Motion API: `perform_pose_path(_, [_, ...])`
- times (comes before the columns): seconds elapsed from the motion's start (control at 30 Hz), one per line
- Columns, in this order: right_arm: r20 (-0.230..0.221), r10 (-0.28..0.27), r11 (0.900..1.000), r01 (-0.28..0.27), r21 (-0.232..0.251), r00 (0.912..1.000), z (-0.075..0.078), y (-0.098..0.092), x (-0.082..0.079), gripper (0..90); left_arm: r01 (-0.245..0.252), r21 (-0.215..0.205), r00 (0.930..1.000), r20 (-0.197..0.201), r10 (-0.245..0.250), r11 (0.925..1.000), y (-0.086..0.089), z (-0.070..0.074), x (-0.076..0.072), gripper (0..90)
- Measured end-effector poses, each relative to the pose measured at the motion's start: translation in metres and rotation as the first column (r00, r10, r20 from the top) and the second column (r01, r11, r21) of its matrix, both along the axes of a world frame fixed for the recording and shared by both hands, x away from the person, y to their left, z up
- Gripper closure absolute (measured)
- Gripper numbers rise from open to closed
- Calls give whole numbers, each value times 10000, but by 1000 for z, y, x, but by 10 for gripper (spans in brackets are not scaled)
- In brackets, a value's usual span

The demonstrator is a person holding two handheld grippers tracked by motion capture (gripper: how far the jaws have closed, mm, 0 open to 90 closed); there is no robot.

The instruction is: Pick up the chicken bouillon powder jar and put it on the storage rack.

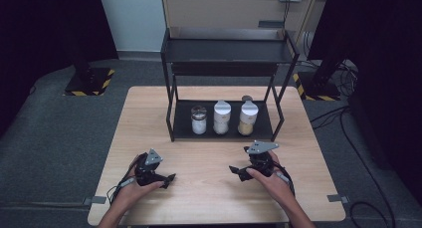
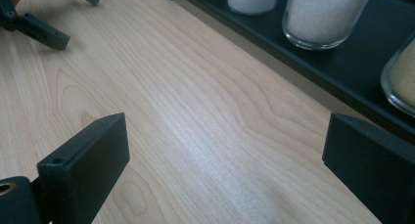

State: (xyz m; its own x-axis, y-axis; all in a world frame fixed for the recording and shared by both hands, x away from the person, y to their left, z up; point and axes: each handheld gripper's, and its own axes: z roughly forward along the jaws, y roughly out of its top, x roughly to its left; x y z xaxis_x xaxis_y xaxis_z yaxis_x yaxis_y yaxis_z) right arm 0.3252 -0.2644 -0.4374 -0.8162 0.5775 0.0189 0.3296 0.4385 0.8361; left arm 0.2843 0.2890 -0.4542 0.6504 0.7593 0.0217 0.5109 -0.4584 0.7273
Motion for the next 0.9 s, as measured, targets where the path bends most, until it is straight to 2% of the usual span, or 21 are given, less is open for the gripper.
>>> perform_pose_path(0.27, [-174, 153, 9999, -152, 49, 9997, -5, 5, 3, 40, 2, 2, 10000, -2, -2, 10000, 0, 0, 0, 0])
perform_pose_path(0.9, [-184, 63, 9983, -73, -577, 9998, -9, 10, 6, 40, 1, 4, 10000, 2, -1, 10000, 0, 0, 0, 0])
